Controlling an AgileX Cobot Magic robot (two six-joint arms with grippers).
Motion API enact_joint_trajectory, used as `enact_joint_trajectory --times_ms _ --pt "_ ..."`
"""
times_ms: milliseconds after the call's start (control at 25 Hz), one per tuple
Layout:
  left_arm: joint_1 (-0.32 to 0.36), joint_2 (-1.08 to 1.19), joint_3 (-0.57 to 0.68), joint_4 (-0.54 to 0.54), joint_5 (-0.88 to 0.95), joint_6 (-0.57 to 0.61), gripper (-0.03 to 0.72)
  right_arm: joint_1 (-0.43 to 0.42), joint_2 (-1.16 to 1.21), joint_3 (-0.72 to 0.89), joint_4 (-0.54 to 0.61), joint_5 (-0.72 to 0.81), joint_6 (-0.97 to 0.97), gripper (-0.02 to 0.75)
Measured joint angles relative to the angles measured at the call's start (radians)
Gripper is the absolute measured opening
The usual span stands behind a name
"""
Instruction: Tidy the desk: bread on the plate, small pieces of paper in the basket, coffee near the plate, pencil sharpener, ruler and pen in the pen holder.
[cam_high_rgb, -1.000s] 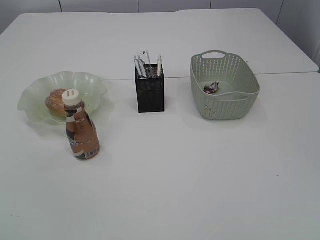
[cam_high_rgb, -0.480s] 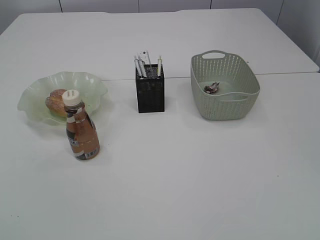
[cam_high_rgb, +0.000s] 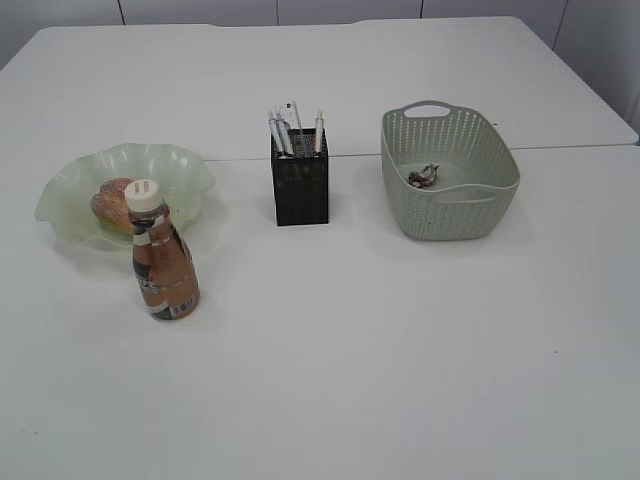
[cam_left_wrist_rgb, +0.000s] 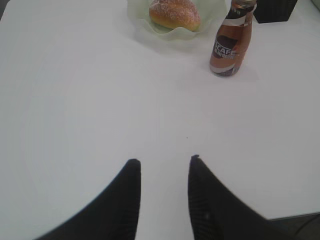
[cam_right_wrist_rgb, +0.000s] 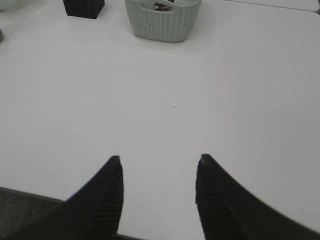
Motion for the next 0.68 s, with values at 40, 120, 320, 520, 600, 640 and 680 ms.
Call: enact_joint_trajectory --times_ms 40,120,320,520,600,640,680 --pt "0.0 0.0 0.0 0.0 0.0 0.0 0.241 0.0 0.0 0.0 0.0 0.0 -0.002 0.352" --pt "0.0 0.0 0.0 0.0 0.0 0.0 0.241 0.0 0.0 0.0 0.0 0.0 -0.002 0.352" --pt "0.0 0.0 0.0 0.0 0.0 0.0 0.24 0.0 0.0 0.0 0.002 0.002 -0.005 0.352" --pt "0.0 0.0 0.0 0.0 0.0 0.0 0.241 0.0 0.0 0.0 0.002 0.002 -0.006 0.352" --pt "0.0 0.0 0.0 0.0 0.0 0.0 0.241 0.0 0.0 0.0 0.002 0.002 -0.006 0.352" --pt "0.0 0.0 0.0 0.0 0.0 0.0 0.241 0.0 0.0 0.0 0.002 0.002 -0.006 0.352" --pt "0.0 0.0 0.0 0.0 0.0 0.0 0.241 0.0 0.0 0.0 0.002 0.002 -0.006 0.352"
